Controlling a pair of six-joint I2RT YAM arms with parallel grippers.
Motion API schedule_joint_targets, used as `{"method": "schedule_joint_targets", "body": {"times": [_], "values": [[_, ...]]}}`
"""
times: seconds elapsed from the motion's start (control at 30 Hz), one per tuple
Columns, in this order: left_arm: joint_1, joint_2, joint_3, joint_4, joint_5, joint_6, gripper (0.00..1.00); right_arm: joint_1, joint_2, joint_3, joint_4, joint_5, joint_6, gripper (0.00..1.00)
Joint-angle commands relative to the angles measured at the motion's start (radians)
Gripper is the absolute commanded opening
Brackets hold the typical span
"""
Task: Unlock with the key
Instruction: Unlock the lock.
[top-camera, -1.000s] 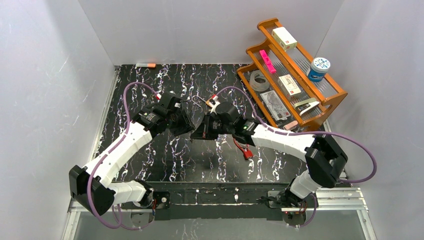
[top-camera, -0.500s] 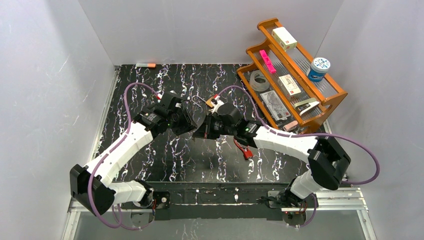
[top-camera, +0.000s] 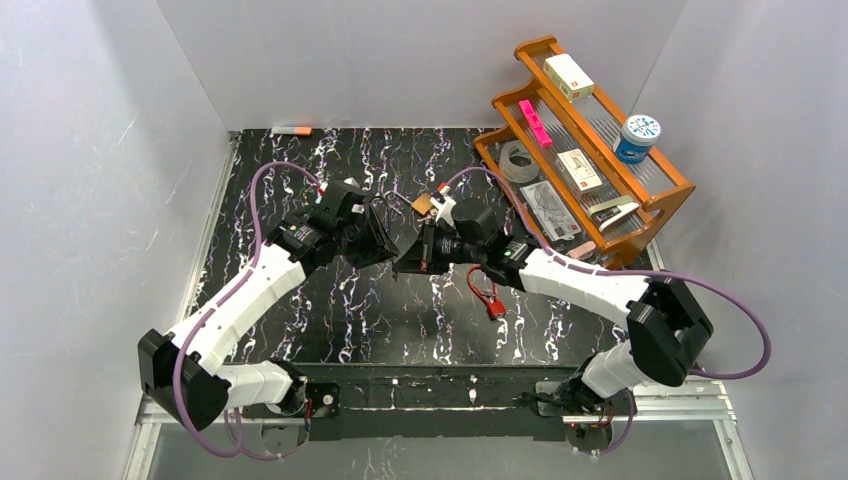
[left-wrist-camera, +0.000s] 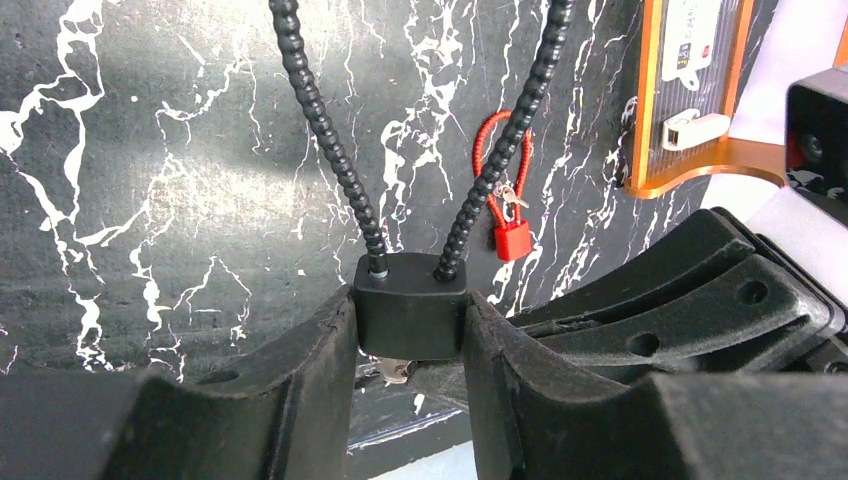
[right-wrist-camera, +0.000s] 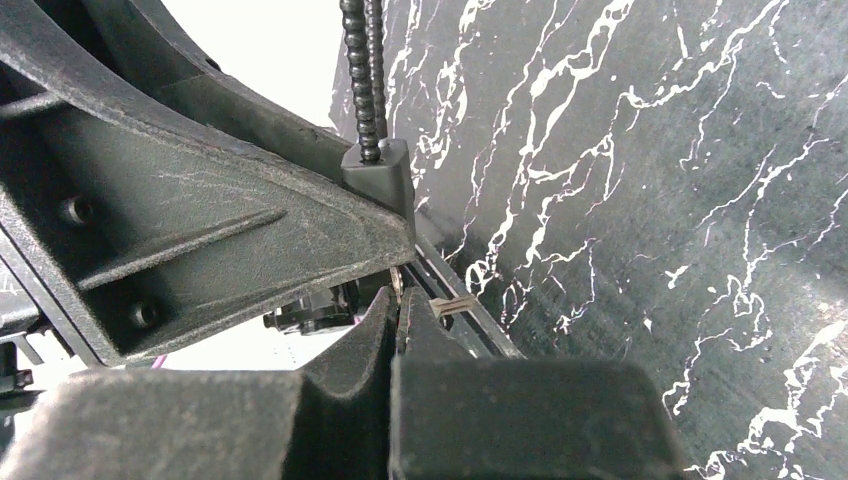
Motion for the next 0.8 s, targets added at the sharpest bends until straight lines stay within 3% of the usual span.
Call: {"method": "schedule_joint_targets", "body": {"times": [0.0, 0.33, 0.6, 0.77], "values": [[-0.011, -0.012, -0.009, -0.128, 0.042, 0.042, 0.0, -0.065, -0.035, -0.018, 0.128, 0.014, 0.043, 0.01], [-0.011, -0.001, -0.018, -0.129, 0.127, -0.06, 0.0, -0.072, 0.006, -0.027, 0.206, 0.026, 0.03, 0.01], [-0.011, -0.013, -0.035, -0.122, 0.144, -0.148, 0.0, -0.062, 0.038, 0.018, 0.119, 0.107, -0.042, 0.01], [-0.011, -0.01, -0.048, -0.114, 0.116, -0.12, 0.0, -0.058, 0.063, 0.044, 0.124, 0.104, -0.059, 0.01]]}}
